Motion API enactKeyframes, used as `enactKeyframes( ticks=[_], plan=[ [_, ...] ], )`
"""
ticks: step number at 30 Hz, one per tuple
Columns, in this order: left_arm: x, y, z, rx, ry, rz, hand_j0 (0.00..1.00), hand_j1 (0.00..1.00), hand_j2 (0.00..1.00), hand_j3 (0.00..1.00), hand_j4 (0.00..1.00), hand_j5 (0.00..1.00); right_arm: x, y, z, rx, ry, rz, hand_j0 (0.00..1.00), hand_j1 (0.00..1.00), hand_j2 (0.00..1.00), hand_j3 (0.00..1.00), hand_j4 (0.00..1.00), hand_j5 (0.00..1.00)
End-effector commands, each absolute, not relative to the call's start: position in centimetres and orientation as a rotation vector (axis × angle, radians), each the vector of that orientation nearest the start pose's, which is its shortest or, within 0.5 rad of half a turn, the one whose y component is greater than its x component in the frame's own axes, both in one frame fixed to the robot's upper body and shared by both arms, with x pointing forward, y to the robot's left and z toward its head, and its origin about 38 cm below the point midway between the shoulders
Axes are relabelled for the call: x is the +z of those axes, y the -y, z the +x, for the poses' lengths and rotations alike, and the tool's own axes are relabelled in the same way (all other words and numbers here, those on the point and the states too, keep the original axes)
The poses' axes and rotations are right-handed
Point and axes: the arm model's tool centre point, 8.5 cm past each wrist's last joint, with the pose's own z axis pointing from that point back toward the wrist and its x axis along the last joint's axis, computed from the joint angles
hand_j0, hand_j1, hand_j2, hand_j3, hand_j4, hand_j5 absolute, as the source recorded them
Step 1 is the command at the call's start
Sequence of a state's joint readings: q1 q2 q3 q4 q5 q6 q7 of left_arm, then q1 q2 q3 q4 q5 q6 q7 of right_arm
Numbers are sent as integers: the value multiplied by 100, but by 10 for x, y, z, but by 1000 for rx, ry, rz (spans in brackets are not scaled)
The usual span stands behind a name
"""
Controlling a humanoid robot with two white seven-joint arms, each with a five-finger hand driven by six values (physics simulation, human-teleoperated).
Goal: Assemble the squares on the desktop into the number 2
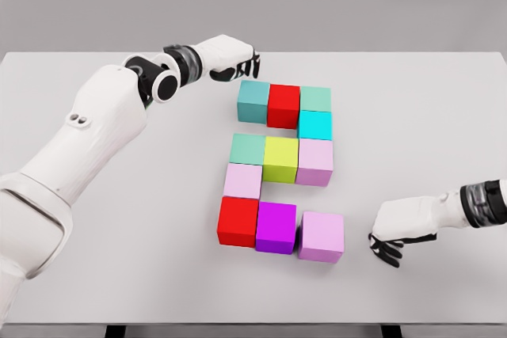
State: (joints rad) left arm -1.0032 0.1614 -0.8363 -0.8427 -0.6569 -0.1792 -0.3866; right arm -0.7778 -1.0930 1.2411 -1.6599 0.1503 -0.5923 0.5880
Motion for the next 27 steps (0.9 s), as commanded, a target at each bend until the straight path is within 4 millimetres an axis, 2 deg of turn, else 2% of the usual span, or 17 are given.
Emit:
enactKeyframes(
  ticks=[1, 8, 13, 17, 19, 27],
  plan=[
    [191, -106, 561, -1850, 1302, 557, 48, 48, 48, 48, 48, 48, 134, 299, 324, 2366, 995, 225, 12, 12, 12, 12, 12, 12],
    [187, -105, 560, -1877, 1278, 566, 48, 48, 48, 48, 48, 48, 142, 296, 328, 2382, 1011, 204, 12, 12, 12, 12, 12, 12],
    [191, -103, 562, -1935, 1255, 664, 48, 48, 48, 48, 48, 48, 148, 297, 332, 2387, 1016, 179, 12, 12, 12, 12, 12, 12],
    [190, -101, 562, -1945, 1250, 676, 47, 47, 47, 47, 47, 47, 146, 287, 330, 2402, 1034, 203, 12, 12, 12, 12, 12, 12],
    [190, -94, 561, -1948, 1260, 668, 47, 47, 47, 47, 47, 47, 143, 282, 328, 2408, 1039, 221, 12, 12, 12, 12, 12, 12],
    [188, -94, 559, -1948, 1263, 659, 47, 47, 47, 47, 47, 47, 137, 266, 327, 2419, 1065, 267, 12, 12, 12, 12, 12, 12]
  ],
)
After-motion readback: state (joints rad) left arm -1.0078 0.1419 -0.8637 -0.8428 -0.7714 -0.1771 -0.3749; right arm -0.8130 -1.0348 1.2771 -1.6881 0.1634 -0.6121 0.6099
